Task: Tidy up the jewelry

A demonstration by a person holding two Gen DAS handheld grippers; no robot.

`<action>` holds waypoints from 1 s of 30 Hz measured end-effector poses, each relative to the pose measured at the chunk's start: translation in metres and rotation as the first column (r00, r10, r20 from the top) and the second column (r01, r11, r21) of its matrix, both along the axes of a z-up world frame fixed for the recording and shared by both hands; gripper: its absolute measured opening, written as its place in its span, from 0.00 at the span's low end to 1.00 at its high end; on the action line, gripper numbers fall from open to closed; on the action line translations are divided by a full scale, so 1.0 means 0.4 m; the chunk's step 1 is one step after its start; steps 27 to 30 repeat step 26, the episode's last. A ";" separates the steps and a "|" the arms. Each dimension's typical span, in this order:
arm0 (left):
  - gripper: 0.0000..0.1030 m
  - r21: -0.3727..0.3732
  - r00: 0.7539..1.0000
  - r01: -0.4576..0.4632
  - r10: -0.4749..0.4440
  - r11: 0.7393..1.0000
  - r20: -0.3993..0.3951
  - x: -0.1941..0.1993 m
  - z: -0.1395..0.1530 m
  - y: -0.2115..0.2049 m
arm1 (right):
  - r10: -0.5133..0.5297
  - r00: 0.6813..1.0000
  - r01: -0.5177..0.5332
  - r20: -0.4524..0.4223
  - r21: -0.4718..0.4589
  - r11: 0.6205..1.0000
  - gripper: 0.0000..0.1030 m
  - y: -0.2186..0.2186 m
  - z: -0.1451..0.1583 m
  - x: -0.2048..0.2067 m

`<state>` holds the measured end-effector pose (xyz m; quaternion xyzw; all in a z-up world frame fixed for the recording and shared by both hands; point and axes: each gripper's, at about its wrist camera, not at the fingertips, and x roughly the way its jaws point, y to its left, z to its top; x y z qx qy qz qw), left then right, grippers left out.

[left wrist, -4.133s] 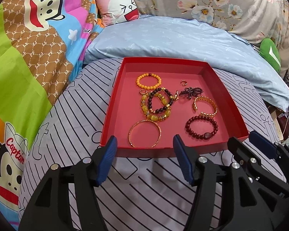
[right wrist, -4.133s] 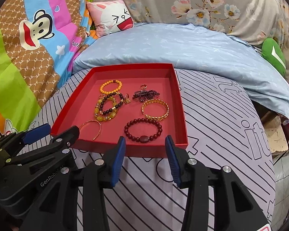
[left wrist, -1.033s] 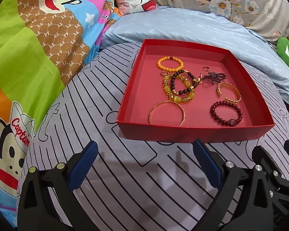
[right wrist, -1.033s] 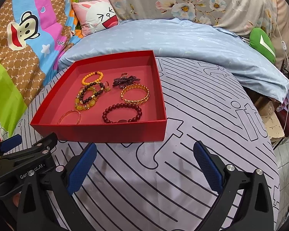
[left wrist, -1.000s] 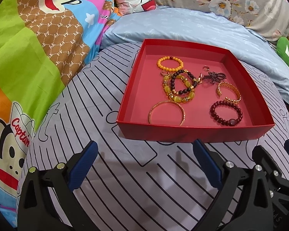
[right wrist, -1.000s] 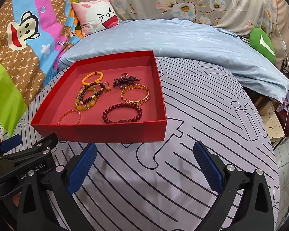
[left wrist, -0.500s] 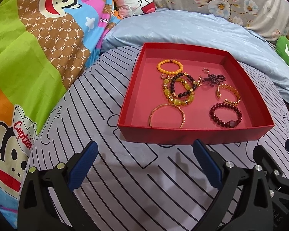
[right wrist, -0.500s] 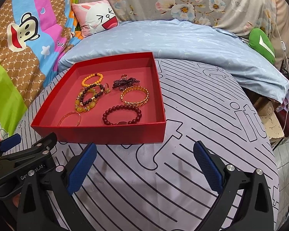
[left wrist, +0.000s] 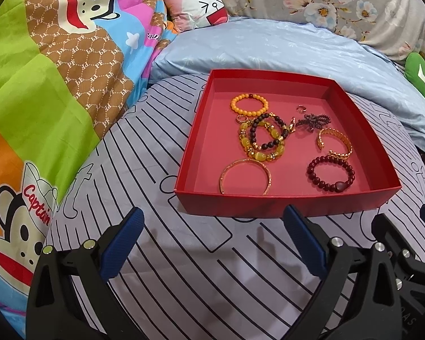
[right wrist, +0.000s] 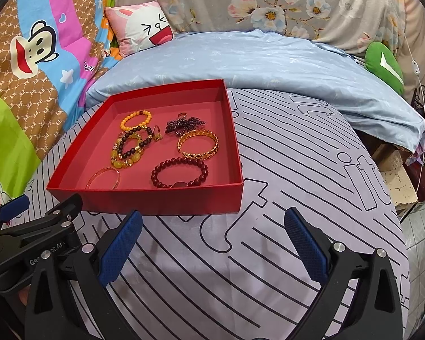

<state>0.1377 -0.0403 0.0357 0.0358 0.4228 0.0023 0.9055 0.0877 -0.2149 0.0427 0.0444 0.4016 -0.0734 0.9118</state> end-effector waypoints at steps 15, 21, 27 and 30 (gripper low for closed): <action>0.91 0.004 1.000 0.002 -0.002 1.000 0.011 -0.001 0.007 0.000 | 0.001 1.000 -0.001 0.003 -0.001 1.000 0.94 -0.003 0.006 0.002; 0.91 0.014 1.000 0.007 -0.007 1.000 0.016 -0.002 0.009 -0.005 | -0.003 1.000 0.003 0.003 -0.002 1.000 0.94 -0.006 0.012 0.003; 0.91 0.003 1.000 0.003 -0.003 1.000 0.019 -0.004 0.009 -0.004 | -0.005 1.000 0.005 0.003 -0.004 1.000 0.94 -0.008 0.013 0.004; 0.91 0.003 1.000 0.003 -0.003 1.000 0.019 -0.004 0.009 -0.004 | -0.005 1.000 0.005 0.003 -0.004 1.000 0.94 -0.008 0.013 0.004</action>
